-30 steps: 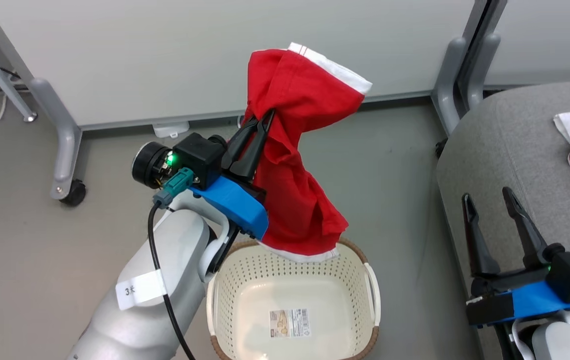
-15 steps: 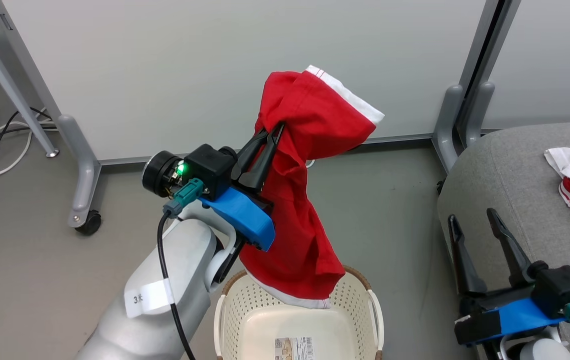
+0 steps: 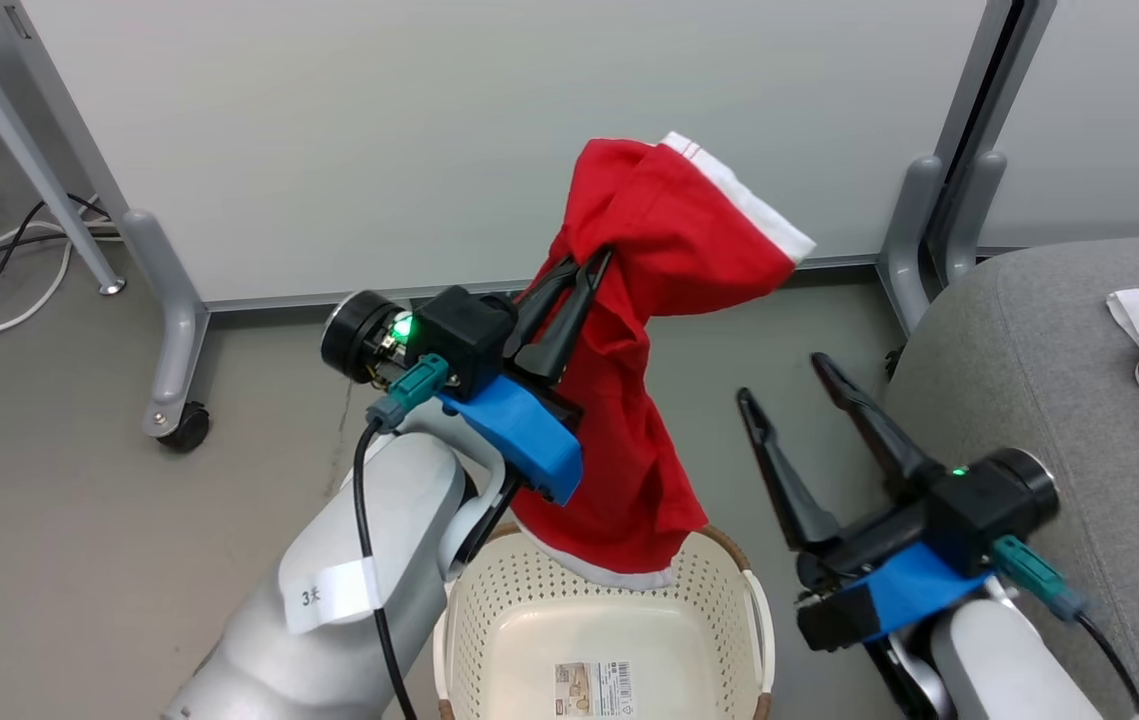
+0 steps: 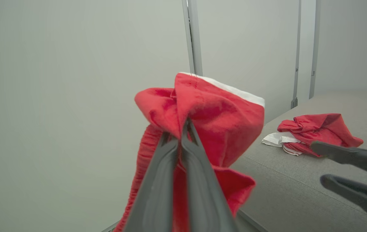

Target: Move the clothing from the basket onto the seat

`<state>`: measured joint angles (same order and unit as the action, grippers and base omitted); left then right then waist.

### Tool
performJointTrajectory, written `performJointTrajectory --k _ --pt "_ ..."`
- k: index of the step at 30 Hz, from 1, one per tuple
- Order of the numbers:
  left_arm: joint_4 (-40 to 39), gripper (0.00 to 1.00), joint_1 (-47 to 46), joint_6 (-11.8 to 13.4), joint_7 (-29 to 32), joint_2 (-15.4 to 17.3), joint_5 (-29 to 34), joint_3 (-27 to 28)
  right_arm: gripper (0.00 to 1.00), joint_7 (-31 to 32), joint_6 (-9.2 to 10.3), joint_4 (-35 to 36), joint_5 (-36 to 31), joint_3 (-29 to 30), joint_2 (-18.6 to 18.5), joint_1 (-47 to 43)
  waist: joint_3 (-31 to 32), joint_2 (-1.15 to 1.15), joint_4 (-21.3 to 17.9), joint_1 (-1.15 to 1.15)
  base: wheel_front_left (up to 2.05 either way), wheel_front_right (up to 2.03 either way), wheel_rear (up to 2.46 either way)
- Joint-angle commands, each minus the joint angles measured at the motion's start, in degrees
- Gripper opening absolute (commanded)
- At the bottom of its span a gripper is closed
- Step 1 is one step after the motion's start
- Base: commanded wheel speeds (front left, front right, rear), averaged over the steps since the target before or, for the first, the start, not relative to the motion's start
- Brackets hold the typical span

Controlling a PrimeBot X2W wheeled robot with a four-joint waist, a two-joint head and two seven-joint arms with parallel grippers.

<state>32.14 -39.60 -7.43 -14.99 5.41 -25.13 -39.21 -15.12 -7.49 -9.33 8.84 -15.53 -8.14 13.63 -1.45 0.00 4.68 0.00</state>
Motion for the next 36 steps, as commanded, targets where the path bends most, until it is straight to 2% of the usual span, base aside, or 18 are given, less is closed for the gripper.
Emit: performJointTrajectory --k 1,9,13,23,33,34,35,36 --pt "-0.23 0.0 -1.12 0.02 -0.29 -0.06 0.05 -0.06 1.0 -0.05 -0.01 -0.49 0.31 -1.13 -0.52 1.4 -0.2 0.0 0.17 0.0 0.0 0.0 0.0" --pt "-0.55 0.0 -2.76 0.02 -0.29 -1.15 -0.37 -1.96 1.0 -0.04 -0.01 -4.59 0.92 -9.48 0.09 7.95 -1.19 0.0 1.4 0.0 0.0 0.0 0.0" --pt "-1.24 0.0 -3.17 0.02 -0.29 -1.52 -0.43 -2.99 1.0 -0.04 -0.01 -7.45 0.55 -11.68 1.35 10.38 -1.61 0.0 1.89 0.0 0.0 0.0 0.0" --pt "-3.23 0.0 -3.65 0.02 -0.29 -2.35 -0.86 -5.49 1.0 -0.05 -0.01 -14.9 -0.59 -9.59 4.29 15.39 -2.46 0.0 3.27 0.0 0.0 0.0 0.0" --pt "-4.8 0.0 -3.79 0.43 -0.29 -2.53 -1.69 -7.24 1.0 -0.05 -0.01 -17.3 -1.91 -6.48 5.21 16.47 -2.78 0.0 3.78 0.0 0.0 0.0 0.0" --pt "-5.04 0.0 -3.83 0.43 -0.29 -2.54 -1.94 -7.41 0.51 -0.05 -0.01 -17.52 -2.12 -6.28 5.25 16.55 -2.8 0.0 3.81 0.0 0.0 0.0 0.0" --pt "-5.26 0.0 -3.87 0.55 -0.29 -2.53 -2.13 -7.58 0.33 -0.05 -0.01 -17.51 -2.07 -6.05 5.27 16.68 -2.82 0.0 3.84 0.0 0.0 0.0 0.0" --pt "-5.44 0.0 -3.91 0.69 -0.29 -2.54 -2.26 -7.81 0.0 -0.05 -0.01 -17.43 -1.71 -5.96 5.29 16.75 -2.82 0.0 3.9 0.0 0.0 0.0 0.0"
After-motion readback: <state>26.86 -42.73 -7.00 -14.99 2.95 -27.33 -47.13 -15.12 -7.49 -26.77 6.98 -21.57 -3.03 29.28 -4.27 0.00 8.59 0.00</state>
